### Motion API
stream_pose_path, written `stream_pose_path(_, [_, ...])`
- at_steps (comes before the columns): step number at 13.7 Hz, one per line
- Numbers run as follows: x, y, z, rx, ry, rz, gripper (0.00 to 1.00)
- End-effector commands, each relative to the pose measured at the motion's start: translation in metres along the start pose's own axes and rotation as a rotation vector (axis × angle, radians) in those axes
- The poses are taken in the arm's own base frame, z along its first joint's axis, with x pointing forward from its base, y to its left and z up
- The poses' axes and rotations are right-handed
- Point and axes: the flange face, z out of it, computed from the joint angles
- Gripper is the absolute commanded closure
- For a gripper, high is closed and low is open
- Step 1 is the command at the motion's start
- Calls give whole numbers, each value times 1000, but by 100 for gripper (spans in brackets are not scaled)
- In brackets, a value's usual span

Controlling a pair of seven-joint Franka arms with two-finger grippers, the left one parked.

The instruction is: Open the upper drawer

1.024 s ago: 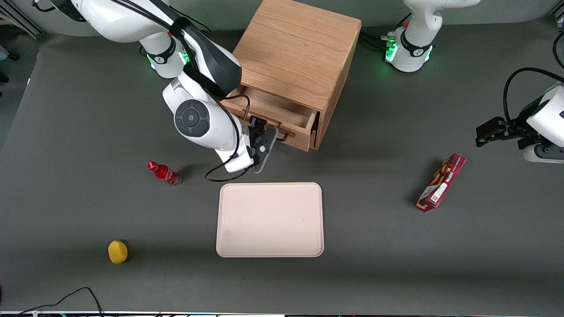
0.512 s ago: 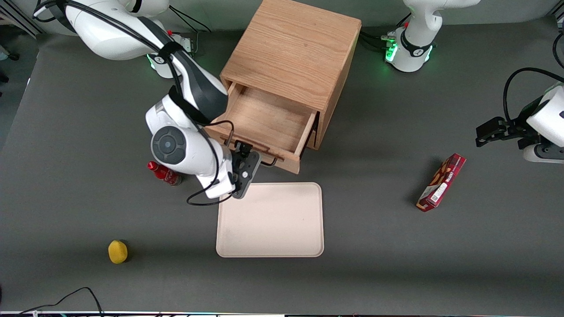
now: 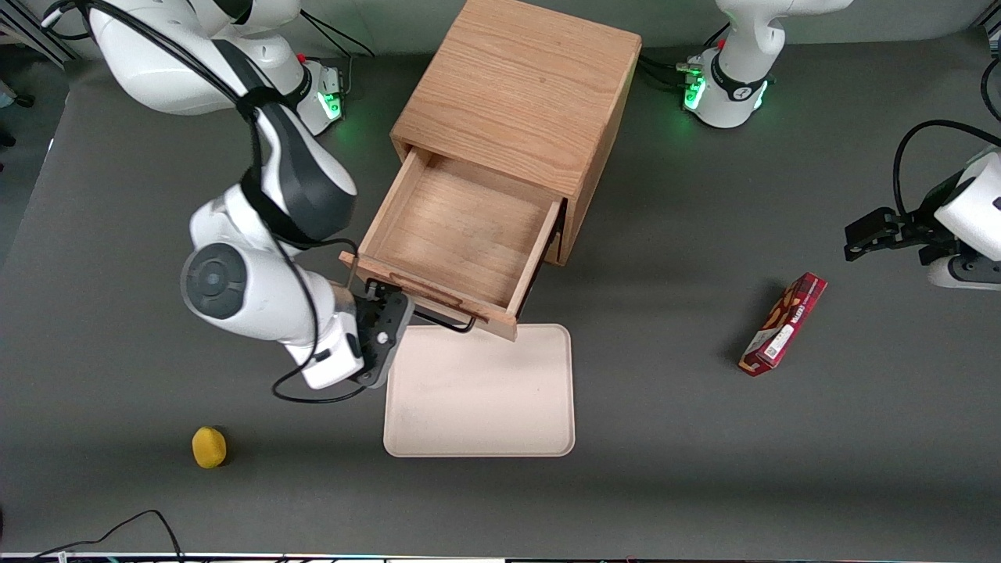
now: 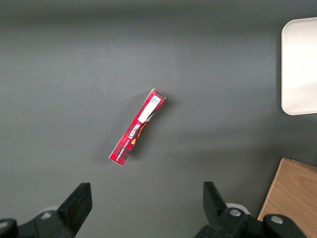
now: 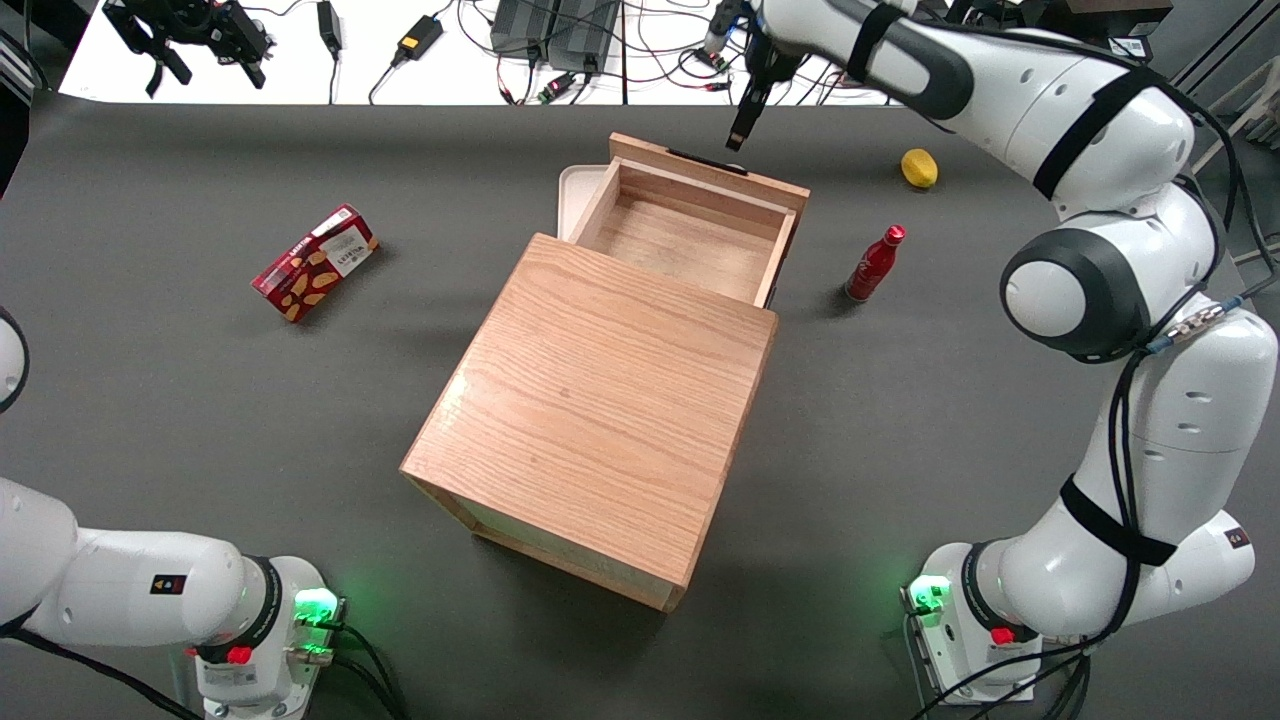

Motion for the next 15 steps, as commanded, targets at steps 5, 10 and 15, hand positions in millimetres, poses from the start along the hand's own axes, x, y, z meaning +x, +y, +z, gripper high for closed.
stream_pose_path(5, [-23, -67, -158, -86, 0, 211, 0])
stream_pose_path(10, [-116, -72, -213, -131, -113, 818, 0])
stream_pose_path(15, [-247, -93, -198, -79, -84, 1122, 0])
